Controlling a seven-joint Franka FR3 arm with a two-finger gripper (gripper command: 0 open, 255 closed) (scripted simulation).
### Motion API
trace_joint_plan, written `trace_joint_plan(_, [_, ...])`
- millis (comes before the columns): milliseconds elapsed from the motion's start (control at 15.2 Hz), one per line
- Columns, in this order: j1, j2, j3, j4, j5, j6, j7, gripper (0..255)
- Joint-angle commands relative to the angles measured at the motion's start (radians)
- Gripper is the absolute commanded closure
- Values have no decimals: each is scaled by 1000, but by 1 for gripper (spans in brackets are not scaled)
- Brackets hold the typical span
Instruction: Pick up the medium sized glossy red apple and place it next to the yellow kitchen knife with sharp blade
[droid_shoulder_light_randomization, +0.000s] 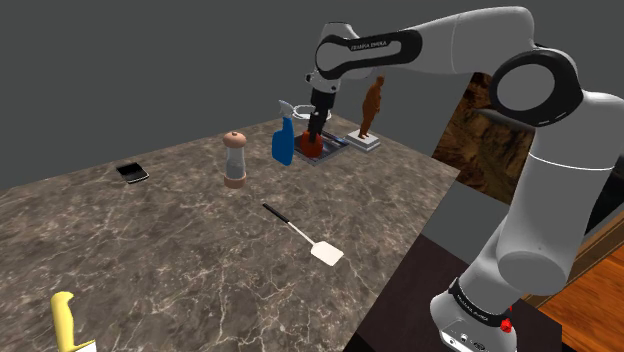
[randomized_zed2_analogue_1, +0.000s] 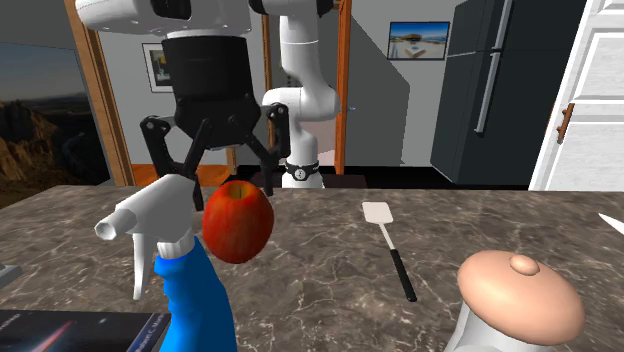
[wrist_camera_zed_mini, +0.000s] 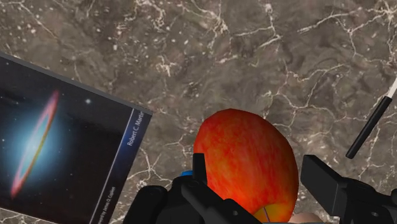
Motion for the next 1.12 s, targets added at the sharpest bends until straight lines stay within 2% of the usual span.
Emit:
trace_joint_plan(0, [0,-4,0,20,-1,-24,2,255])
trace_joint_plan(858, [-2,-11,-1,185,-4,-195,12,255])
trace_joint_plan(924, [-2,-11,-1,188,-4,-199,12,255])
trace_joint_plan(1056, [23,-62,12,108,-9,-168,49,255])
